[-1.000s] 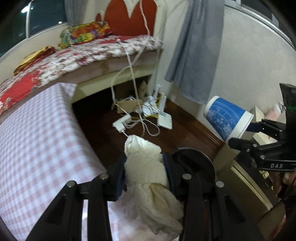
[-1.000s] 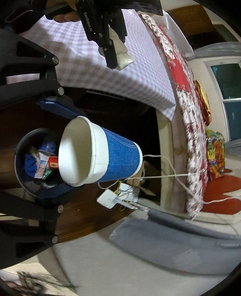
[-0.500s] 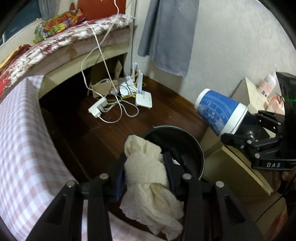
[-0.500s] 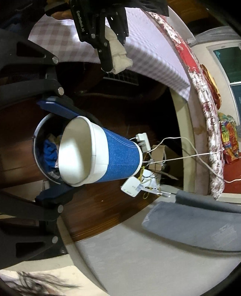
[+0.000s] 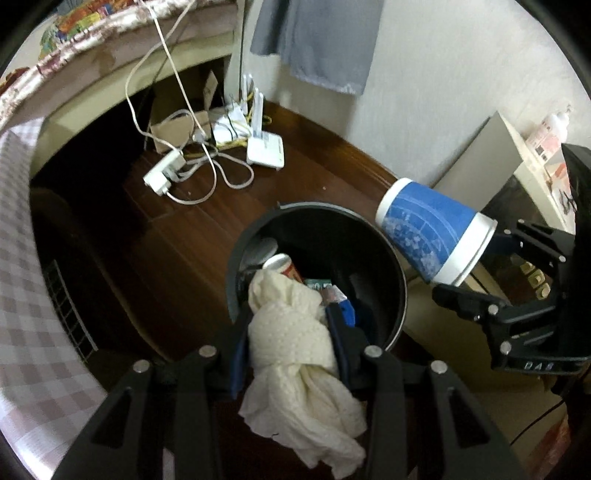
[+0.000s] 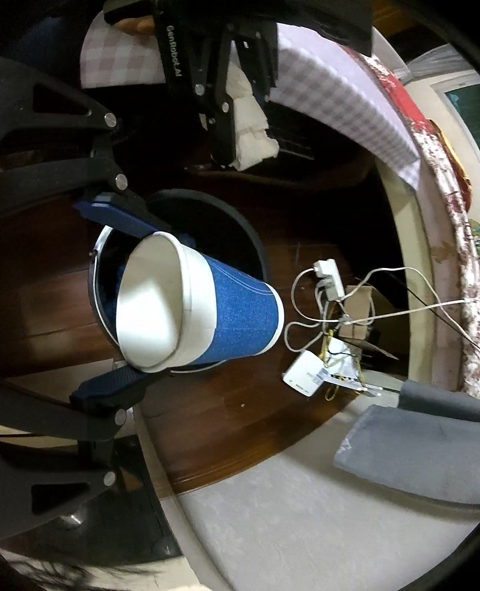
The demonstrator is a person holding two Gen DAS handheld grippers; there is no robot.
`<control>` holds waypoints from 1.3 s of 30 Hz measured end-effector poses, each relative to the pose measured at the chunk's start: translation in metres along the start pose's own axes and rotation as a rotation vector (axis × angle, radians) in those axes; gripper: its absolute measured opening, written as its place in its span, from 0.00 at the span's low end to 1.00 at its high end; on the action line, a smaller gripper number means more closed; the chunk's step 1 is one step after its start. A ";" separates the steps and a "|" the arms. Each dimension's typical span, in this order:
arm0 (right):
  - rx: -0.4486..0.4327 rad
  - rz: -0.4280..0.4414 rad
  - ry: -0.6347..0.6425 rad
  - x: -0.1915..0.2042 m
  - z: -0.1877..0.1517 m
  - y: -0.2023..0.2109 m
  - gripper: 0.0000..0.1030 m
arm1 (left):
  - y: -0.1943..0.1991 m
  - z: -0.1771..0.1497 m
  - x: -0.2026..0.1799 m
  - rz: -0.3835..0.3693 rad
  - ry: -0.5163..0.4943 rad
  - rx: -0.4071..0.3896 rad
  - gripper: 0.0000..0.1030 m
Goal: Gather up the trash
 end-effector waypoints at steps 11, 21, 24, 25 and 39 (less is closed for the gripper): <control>0.111 0.022 0.071 0.000 -0.017 -0.047 0.66 | -0.061 -0.007 -0.003 -0.013 0.060 0.156 0.39; 0.179 -0.033 0.129 -0.007 -0.040 -0.062 0.97 | -0.043 -0.008 0.016 0.078 0.114 0.129 0.96; 0.143 -0.032 0.034 -0.013 -0.039 -0.038 0.99 | -0.014 -0.009 0.017 0.129 0.097 0.061 0.96; 0.127 -0.027 -0.002 -0.013 -0.038 -0.030 1.00 | -0.003 -0.010 0.017 0.133 0.093 0.035 0.96; -0.097 -0.039 -0.219 0.052 0.020 0.071 1.00 | 0.131 -0.013 0.031 0.248 0.086 -0.259 0.96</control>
Point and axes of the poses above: each gripper's, at about its wrist camera, not at the fingertips, and y roughly against the way its jaws point, x to its left, z to its top, the point moved 3 cm from there along -y, roughly the way its jaws point, and after that the axes turned 7 degrees about -x, right-handed, at the moved point
